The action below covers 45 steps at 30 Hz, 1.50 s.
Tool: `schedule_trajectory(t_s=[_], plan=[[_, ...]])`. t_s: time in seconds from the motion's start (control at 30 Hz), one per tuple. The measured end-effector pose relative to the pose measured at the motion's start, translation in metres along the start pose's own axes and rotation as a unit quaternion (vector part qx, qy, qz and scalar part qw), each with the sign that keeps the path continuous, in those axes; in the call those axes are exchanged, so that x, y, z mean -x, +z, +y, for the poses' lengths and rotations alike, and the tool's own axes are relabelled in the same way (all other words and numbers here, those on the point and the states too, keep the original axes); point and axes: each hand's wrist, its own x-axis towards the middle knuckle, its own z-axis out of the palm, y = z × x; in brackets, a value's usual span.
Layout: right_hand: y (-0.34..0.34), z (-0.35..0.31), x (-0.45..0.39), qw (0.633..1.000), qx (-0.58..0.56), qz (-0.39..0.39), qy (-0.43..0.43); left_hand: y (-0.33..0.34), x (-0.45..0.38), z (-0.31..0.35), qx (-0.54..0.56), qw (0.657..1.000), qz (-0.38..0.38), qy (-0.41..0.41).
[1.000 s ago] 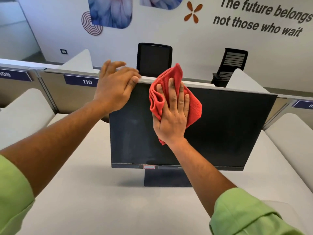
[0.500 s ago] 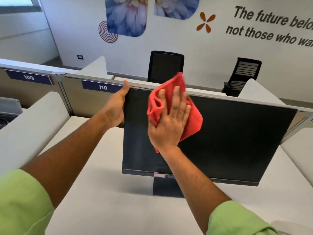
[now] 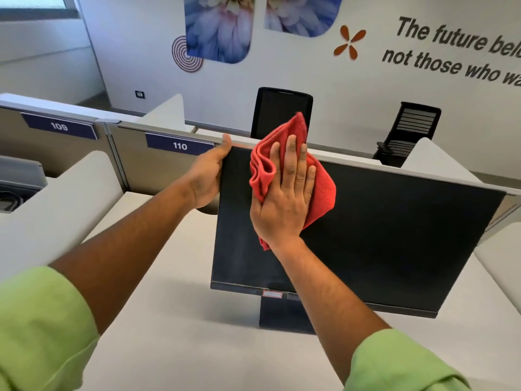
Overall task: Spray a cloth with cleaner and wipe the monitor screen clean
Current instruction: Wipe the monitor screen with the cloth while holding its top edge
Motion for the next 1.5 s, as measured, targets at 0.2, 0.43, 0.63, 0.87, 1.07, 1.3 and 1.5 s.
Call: schedule_trajectory(t_s=[0.2,0.43,0.63,0.87,1.07,1.3,1.5], plan=[[0.007,-0.018,0.005,0.988,0.026,-0.067,-0.136,-0.008,0.002,0.001,0.026,0.999,-0.026,-0.02],[0.012,-0.021,0.008,0.974,0.037,-0.106,-0.199,-0.02,0.0,0.002,0.077,0.995,-0.042,-0.04],[0.007,-0.003,0.026,0.945,0.058,-0.153,-0.283,-0.021,0.003,0.001,0.043,0.997,-0.047,-0.036],[0.002,0.035,0.087,0.949,0.052,-0.163,-0.265,-0.04,0.021,-0.005,-0.176,0.972,0.002,0.153],[-0.009,0.029,0.06,0.97,0.007,-0.134,-0.205,-0.065,0.021,0.007,-0.44,0.861,-0.024,0.256],[0.0,-0.016,0.013,0.983,0.008,-0.095,-0.157,-0.079,0.014,0.016,-0.536,0.801,-0.054,0.262],[0.007,0.003,0.06,0.945,0.054,-0.174,-0.272,-0.083,0.017,-0.001,-0.499,0.826,-0.075,0.252]])
